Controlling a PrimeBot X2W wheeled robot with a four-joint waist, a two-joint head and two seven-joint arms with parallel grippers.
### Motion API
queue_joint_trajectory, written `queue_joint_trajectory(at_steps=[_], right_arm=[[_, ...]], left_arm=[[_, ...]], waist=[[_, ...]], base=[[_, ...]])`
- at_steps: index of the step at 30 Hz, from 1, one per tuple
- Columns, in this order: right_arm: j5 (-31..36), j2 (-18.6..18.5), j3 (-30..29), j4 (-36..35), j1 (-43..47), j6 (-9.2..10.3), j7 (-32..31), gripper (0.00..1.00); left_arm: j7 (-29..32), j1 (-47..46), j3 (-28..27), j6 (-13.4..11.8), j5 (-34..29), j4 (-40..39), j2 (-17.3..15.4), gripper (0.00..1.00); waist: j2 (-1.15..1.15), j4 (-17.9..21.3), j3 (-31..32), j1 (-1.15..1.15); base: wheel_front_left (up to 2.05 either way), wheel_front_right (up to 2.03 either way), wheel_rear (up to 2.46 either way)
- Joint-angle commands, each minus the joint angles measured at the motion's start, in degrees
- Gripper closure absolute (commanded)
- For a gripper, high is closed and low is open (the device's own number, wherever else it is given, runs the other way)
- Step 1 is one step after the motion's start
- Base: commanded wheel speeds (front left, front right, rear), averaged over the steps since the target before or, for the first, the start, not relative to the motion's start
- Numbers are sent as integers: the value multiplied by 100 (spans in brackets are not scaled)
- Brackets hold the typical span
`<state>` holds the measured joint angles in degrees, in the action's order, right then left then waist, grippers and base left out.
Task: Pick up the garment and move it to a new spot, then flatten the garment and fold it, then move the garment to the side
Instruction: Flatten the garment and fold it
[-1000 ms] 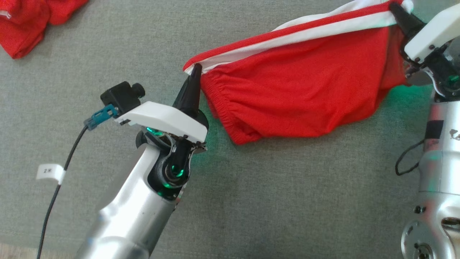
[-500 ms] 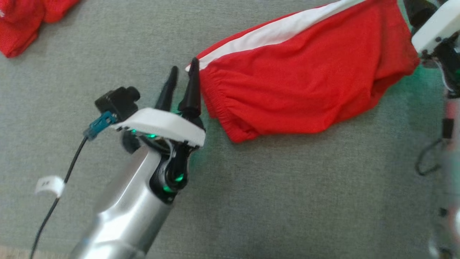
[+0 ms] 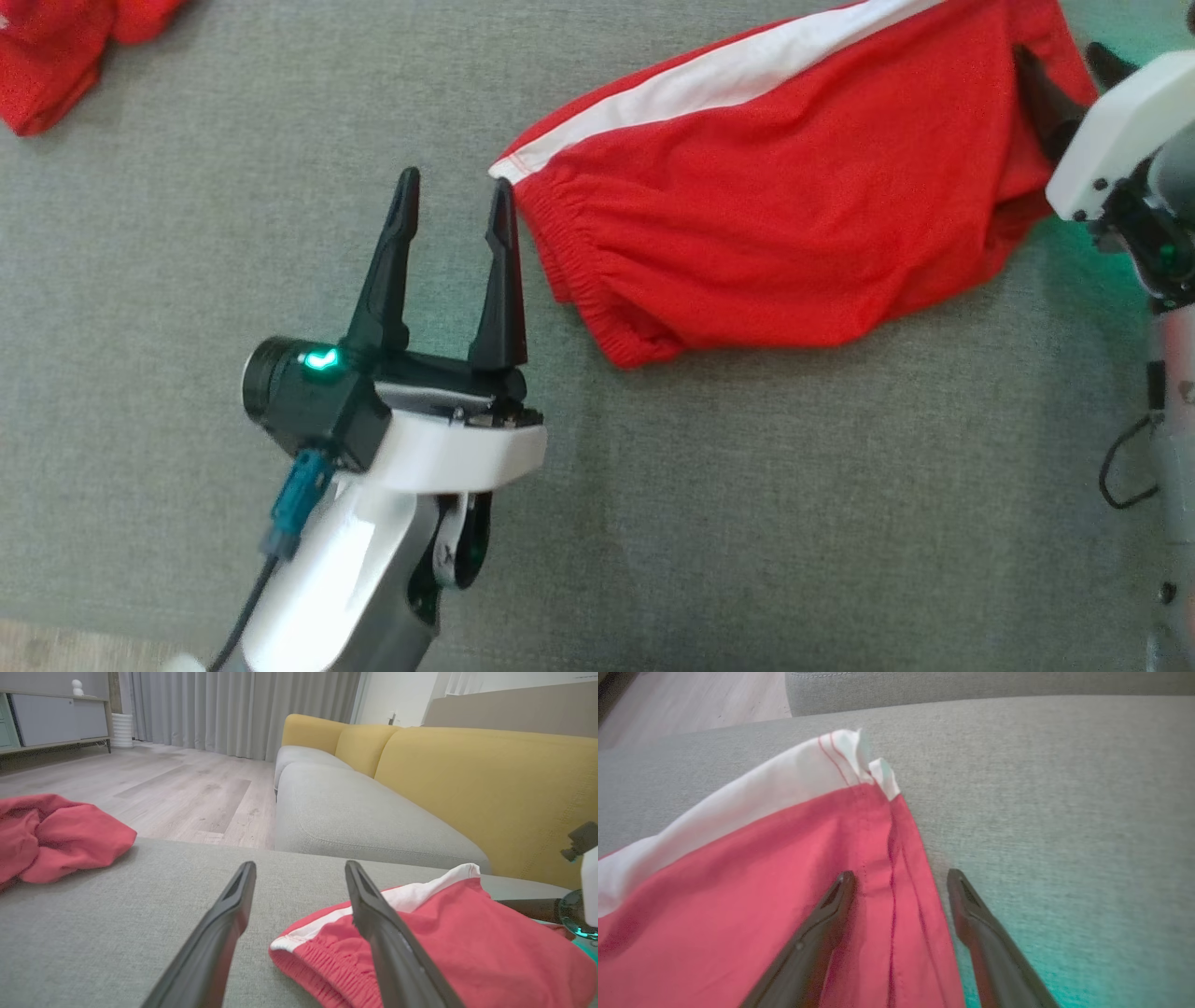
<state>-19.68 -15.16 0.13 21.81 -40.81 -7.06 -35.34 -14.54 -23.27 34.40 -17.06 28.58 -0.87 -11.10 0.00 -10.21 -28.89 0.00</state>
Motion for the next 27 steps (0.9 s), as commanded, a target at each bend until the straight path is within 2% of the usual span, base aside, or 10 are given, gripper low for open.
queue_joint_trajectory(at_steps=[1,5,6,7,9,12,15,23,27], right_arm=[[-67,130,133,-42,-17,-43,-125,0],[-327,183,358,60,56,-43,-452,0],[-345,160,419,61,89,-43,-530,21],[-362,128,497,53,118,-43,-589,100],[-466,83,573,26,173,-43,-637,100],[-688,176,238,-1,240,-43,-539,100],[-877,193,-239,-27,376,-43,-490,100],[-857,-195,-1915,-45,802,-43,-566,100],[-844,-140,-2158,-332,709,-43,-673,100]], left_arm=[[-44,105,-290,68,-199,-246,-18,0],[-44,401,-547,289,-539,-291,126,0],[-45,466,-615,349,-598,-284,155,0],[-45,539,-671,412,-639,-248,179,0],[-45,659,-767,549,-727,-153,205,0],[-45,854,-977,688,-849,-62,250,0],[-45,1130,-1201,840,-928,-12,275,0],[-45,2006,-1663,1250,-1127,-33,420,0],[-45,2333,-1848,1388,-1197,-9,551,0]], waist=[[0,-44,14,0],[0,-79,91,0],[0,-72,113,0],[0,-57,139,0],[0,-2,218,0],[0,140,369,0],[0,322,568,0],[0,514,991,0],[0,536,1149,0]], base=[[0,0,0],[0,0,0],[0,0,0],[0,0,0],[0,0,0],[0,0,0],[0,0,0],[0,0,0],[0,0,0]])
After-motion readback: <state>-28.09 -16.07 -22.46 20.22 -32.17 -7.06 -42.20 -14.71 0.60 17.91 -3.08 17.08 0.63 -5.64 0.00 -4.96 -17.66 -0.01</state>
